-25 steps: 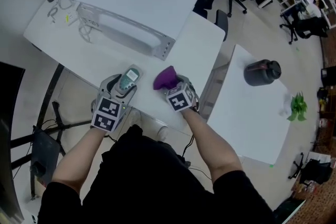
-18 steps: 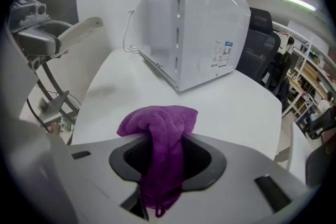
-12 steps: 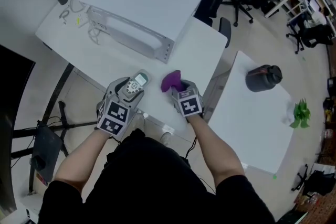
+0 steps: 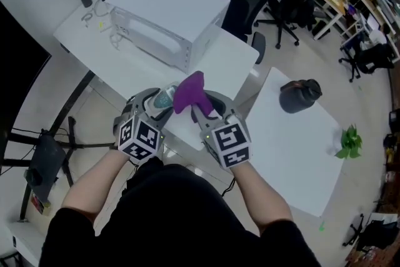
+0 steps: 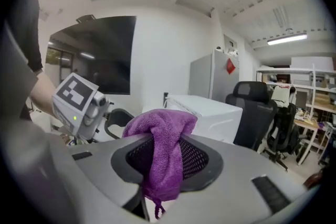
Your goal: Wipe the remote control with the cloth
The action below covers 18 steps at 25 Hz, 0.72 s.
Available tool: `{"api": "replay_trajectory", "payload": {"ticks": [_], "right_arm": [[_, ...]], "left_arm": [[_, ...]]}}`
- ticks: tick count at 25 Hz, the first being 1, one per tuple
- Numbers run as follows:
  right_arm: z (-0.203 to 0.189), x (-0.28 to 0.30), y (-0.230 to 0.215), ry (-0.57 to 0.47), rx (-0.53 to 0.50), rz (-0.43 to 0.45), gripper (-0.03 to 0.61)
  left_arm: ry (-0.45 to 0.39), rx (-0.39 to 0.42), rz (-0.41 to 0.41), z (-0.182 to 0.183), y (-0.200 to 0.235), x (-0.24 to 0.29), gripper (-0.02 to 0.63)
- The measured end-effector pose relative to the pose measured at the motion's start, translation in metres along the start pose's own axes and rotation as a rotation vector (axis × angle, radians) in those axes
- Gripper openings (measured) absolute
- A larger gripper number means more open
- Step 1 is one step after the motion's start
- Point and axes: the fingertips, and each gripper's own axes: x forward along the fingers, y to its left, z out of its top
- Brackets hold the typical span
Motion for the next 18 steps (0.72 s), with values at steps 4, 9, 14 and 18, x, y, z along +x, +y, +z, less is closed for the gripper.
{"api": "replay_trajectory", "payload": {"ticks": [4,9,14,18], "right_arm": [[0.018,-0.006,0.042,0.004,-0.075,0.088,0.126],[0.02,0.004,0.093,0.07,-0.137,0.175,0.126],[0.028,0.009,0.115,0.102,-0.19,0.12,0.126],[0.036,0.012,0.108,0.101,-0.196,0.022,0.126]], "left_arm": [[-0.016,0.107,0.031,0.019,-0.016,-0.014,0.255],[-0.053,0.243,0.069,0.04,-0.021,-0.037,0.255],[-0.092,0.321,0.062,0.041,-0.018,-0.068,0.253],[-0.141,0.32,0.056,0.035,-0.008,-0.096,0.252]]}}
